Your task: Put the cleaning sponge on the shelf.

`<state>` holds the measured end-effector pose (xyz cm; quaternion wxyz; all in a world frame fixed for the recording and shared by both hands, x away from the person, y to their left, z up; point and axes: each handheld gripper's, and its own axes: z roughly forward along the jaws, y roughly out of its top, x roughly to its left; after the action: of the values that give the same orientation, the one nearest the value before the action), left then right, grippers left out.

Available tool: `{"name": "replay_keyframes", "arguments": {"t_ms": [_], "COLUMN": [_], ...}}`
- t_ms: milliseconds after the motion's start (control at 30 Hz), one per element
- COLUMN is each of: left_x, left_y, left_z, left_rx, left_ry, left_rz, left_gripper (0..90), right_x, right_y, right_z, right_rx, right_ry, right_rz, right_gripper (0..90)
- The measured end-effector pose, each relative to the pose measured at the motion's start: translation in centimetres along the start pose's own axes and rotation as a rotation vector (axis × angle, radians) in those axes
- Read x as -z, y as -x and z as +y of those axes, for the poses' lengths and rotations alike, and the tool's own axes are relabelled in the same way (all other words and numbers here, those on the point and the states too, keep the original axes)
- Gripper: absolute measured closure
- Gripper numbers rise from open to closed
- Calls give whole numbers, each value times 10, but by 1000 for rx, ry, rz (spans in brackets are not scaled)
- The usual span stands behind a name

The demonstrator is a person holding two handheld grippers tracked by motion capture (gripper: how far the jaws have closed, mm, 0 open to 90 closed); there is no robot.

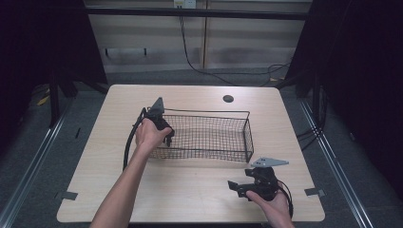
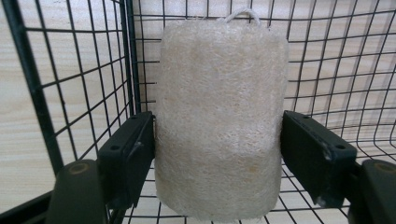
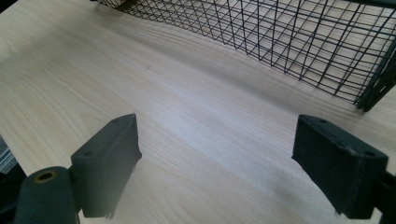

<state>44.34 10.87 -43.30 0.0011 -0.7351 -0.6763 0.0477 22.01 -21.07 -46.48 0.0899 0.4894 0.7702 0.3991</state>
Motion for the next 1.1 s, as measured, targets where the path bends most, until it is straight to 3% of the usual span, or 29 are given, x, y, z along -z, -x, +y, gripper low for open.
{"name": "replay_keyframes", "arguments": {"t_ms": [433, 967, 1100], "left_x": [0, 8, 12], "left_y": [1, -1, -4], "left_z": [0, -2, -3], "left_rx": [-21, -17, -39], "left_ry": [-18, 19, 10], "left_rz": [-4, -74, -100], "left_gripper": [267, 189, 175], "right_x": [0, 0, 0], "right_y": [1, 0, 1], "right_z": [0, 0, 0], "right_rx": [-1, -3, -1], "right_ry": [1, 1, 2], "right_rz": [-2, -2, -2], "right_gripper": [151, 151, 151]}}
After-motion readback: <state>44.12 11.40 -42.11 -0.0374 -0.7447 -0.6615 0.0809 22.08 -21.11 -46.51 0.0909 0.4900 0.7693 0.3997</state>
